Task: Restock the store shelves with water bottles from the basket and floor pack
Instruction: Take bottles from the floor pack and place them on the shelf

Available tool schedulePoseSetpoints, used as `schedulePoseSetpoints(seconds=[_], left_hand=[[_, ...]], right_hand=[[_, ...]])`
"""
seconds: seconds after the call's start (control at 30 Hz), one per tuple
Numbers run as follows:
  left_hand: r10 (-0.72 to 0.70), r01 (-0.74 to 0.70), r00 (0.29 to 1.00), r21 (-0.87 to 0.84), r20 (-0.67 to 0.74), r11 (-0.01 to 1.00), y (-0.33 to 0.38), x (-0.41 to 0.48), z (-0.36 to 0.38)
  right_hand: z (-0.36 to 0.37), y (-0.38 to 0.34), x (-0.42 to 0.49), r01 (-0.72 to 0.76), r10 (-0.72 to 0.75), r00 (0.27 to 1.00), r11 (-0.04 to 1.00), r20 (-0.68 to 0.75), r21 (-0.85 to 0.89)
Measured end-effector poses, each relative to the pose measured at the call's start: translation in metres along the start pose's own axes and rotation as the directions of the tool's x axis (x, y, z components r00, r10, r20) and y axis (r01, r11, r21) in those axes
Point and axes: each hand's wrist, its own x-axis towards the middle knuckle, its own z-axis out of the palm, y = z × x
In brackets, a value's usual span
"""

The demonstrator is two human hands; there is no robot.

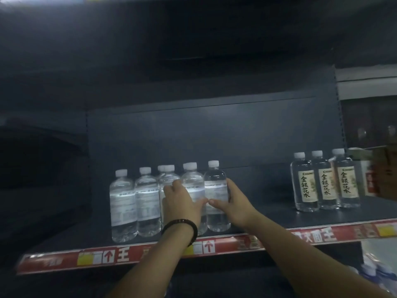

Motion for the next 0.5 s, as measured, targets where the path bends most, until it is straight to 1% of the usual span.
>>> schedulePoseSetpoints(seconds=[0.1,0.2,0.3,0.4,0.5], left_hand=[[0.035,-0.035,0.999,0.012,-0.008,0.999,-0.011,-0.004,0.002],[0.065,-0.065,0.998,0.016,0.001,0.998,-0.022,-0.009,0.007],[0.076,-0.076,0.997,0.023,0.028,0.997,-0.028,-0.011,0.011],[0.057,-0.058,0.998,0.021,0.038,0.998,-0.026,-0.008,0.014],[0.043,-0.044,0.999,0.065,0.026,0.997,-0.024,-0.006,0.018]], right_hand=[[-0.003,0.004,0.007,-0.019,0.023,0.998,0.998,0.057,-0.061],[-0.009,0.007,0.009,-0.050,0.065,0.995,0.983,0.081,-0.179],[-0.007,0.008,0.009,-0.056,0.069,0.997,0.960,0.039,-0.274],[0.003,0.011,0.015,-0.081,0.079,0.997,0.941,-0.019,-0.329],[0.014,0.011,0.019,-0.105,0.098,0.994,0.920,-0.039,-0.377]])
